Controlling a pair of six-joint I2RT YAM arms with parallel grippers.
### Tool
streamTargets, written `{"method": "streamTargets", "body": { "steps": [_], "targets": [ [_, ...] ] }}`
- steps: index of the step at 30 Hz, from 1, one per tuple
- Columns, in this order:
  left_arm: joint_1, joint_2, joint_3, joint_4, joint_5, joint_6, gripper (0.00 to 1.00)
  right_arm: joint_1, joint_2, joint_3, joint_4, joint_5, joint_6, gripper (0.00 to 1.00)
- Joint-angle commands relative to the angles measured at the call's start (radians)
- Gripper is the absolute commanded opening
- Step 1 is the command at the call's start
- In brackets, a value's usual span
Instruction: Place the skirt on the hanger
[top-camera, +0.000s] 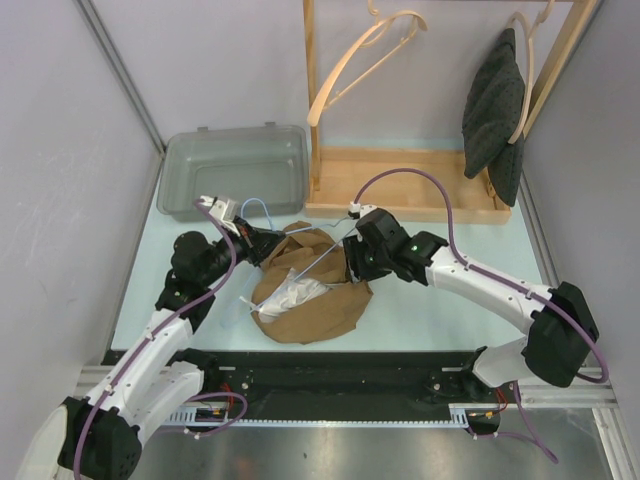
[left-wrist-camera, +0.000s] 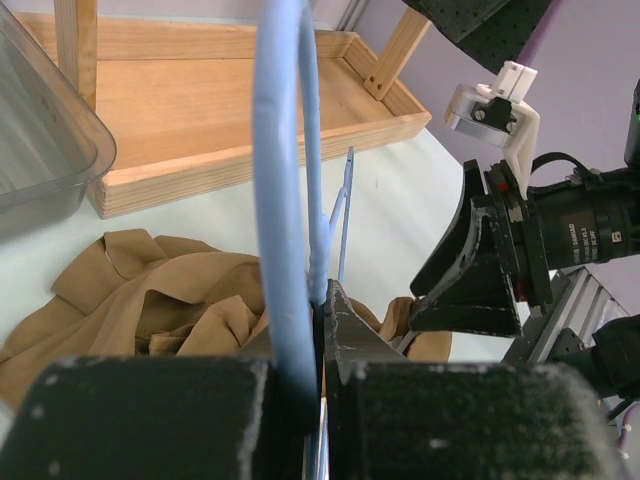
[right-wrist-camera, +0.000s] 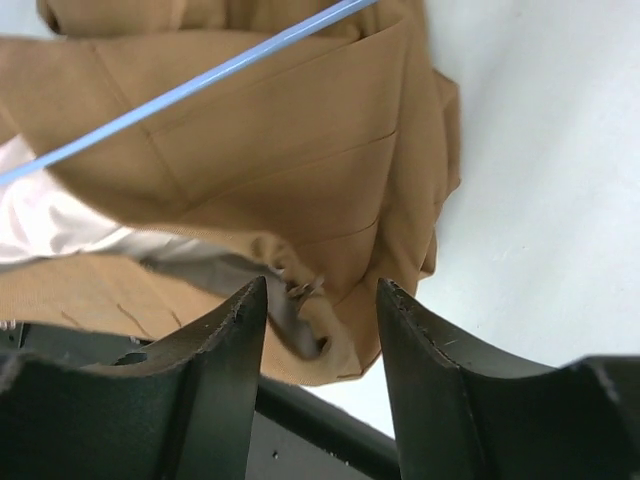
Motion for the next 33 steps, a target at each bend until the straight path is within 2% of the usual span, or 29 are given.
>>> {"method": "streamTargets", "body": {
  "steps": [1,4,11,16,18,21,22,23,25,33],
  "targets": [
    [0.005,-0.005,0.039,0.047,-0.009,0.015,0.0,-0.013,0.021,0.012,0.038,0.074,0.051,0.51],
    [0.004,0.007,0.036,0.058,-0.008,0.008,0.0,-0.016,0.044,0.012,0.026,0.077,0.079,0.47],
    [0.001,0.04,0.04,0.086,-0.009,-0.006,0.0,0.012,0.039,0.012,-0.095,0.097,0.114,0.22],
    [-0.004,0.073,0.052,0.104,-0.009,-0.006,0.0,0.05,-0.011,0.012,-0.152,0.105,0.104,0.22],
    [-0.006,0.085,0.057,0.11,-0.009,-0.005,0.0,0.056,-0.013,0.014,-0.171,0.085,0.099,0.3],
    [-0.009,0.102,0.065,0.115,-0.009,-0.005,0.0,0.062,-0.004,0.004,-0.185,0.069,0.105,0.34],
    [-0.009,0.105,0.066,0.118,-0.009,-0.005,0.0,0.064,-0.002,0.0,-0.185,0.068,0.108,0.31],
    [-0.01,0.106,0.068,0.12,-0.009,-0.005,0.0,0.064,-0.001,-0.012,-0.18,0.069,0.117,0.15],
    [-0.012,0.114,0.074,0.124,-0.011,-0.003,0.0,0.064,0.008,-0.023,-0.172,0.086,0.123,0.0],
    [-0.03,0.136,0.094,0.176,-0.024,-0.032,0.0,0.03,0.085,-0.06,-0.085,0.23,0.114,0.0]
  ]
}}
